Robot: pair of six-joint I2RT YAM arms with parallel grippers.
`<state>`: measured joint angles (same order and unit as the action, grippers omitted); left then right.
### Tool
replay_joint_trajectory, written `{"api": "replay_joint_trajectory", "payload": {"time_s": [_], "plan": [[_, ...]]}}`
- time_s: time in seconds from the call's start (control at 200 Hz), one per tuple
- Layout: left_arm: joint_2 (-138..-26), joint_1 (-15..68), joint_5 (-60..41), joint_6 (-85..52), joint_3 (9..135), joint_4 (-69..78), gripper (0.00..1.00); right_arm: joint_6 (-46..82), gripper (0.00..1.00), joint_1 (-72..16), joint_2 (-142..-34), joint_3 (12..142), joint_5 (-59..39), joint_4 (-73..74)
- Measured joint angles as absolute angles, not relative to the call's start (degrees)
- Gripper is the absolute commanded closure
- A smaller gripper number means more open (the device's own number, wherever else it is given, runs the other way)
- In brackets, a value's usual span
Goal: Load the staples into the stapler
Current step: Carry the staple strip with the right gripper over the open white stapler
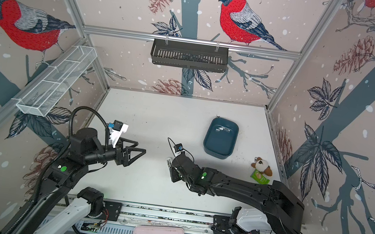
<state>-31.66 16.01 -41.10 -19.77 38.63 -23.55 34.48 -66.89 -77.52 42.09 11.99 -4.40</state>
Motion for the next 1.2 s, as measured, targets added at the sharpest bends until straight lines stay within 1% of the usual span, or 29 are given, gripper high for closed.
{"api": "replay_joint_trajectory", "payload": {"time_s": [0.305,0.46,0.691,0.731,0.761,0.801,1.201], "plan": [[-22.3,16.0,-37.0,-23.3,38.2,-25.6,0.04,36.3,0.83,-69.0,-82.6,43.6,15.2,-5.2],[-19.6,16.0,-35.0,-24.0,37.5,-26.8,0.05,36.5,0.83,-69.4,-84.5,44.3,15.9,-5.5],[-19.0,16.0,-33.8,-24.0,36.7,-27.2,0.07,37.2,0.83,-69.8,-87.0,45.3,16.6,-5.5],[-19.0,16.0,-33.7,-24.0,36.7,-27.2,0.06,37.2,0.83,-69.8,-87.4,45.4,16.6,-5.5],[-19.0,16.0,-33.3,-24.0,36.6,-27.2,0.03,37.2,0.83,-69.8,-87.6,45.5,16.7,-5.5],[-19.1,16.0,-33.2,-24.0,36.6,-27.2,0.03,37.2,0.83,-69.8,-87.9,45.6,16.7,-5.5],[-19.7,16.0,-32.9,-24.0,36.4,-27.2,0.03,37.1,0.83,-69.8,-89.9,46.2,17.0,-5.7]]}}
